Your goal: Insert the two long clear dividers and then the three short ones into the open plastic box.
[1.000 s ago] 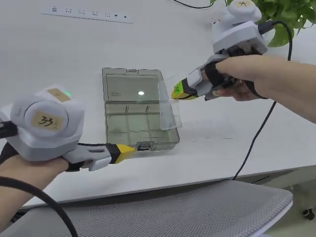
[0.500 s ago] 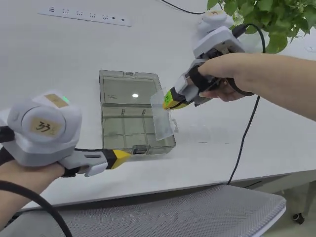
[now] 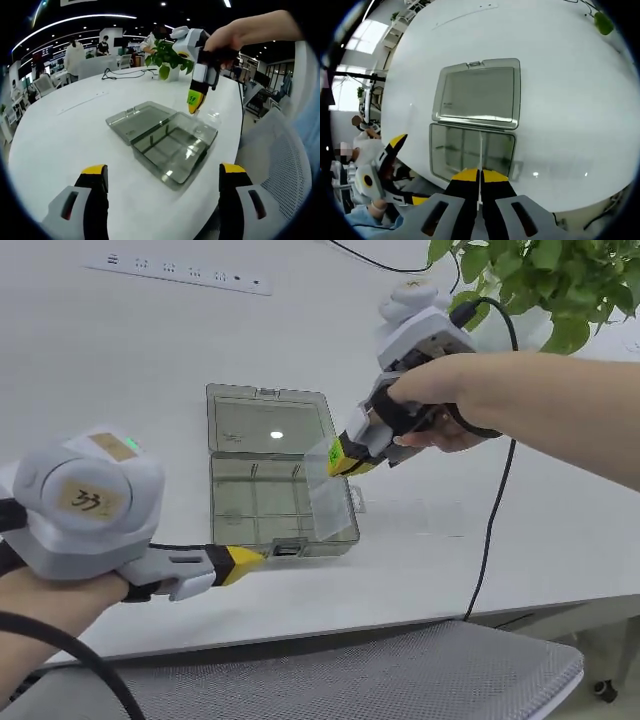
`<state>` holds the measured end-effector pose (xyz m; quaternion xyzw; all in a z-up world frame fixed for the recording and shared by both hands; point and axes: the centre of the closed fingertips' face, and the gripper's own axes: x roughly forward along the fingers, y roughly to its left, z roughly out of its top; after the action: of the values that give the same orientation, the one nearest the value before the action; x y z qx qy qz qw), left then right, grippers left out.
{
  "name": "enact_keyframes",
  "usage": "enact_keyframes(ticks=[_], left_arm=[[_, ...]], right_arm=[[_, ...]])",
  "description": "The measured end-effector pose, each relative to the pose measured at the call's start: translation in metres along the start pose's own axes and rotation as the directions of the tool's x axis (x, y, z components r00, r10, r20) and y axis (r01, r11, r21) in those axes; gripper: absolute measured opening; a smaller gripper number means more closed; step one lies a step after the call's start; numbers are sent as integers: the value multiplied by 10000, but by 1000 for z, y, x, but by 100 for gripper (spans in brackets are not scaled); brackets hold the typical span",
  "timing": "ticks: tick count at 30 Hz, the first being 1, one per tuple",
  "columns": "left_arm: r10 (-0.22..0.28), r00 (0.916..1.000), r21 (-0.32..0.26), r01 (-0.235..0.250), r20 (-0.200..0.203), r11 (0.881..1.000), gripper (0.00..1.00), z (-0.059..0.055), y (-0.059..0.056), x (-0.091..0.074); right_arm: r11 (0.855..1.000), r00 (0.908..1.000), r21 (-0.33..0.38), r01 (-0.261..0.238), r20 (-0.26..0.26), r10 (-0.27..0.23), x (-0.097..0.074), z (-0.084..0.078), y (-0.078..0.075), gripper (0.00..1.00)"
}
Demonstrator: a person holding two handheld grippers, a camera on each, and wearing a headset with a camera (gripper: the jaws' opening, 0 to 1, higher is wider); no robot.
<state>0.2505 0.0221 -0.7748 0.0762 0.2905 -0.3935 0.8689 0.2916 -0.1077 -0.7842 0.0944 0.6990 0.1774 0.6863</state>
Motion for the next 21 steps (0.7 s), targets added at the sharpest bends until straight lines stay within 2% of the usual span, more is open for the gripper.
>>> enact_keyframes(ticks=[5, 10, 21], left_arm=[[-5, 10000, -43, 5, -18, 10000, 93, -2, 1, 1], [-5, 10000, -85, 4, -51, 10000, 93, -4, 0, 1], [17, 10000, -86, -18, -90, 10000, 93, -6, 2, 1]], right_arm=[[9997, 9997, -141, 210, -132, -212, 4, 4, -5, 2], [9997, 9997, -148, 171, -167, -174, 6, 8, -5, 2], [9998, 9995, -150, 157, -288, -161, 13, 0, 1, 2]])
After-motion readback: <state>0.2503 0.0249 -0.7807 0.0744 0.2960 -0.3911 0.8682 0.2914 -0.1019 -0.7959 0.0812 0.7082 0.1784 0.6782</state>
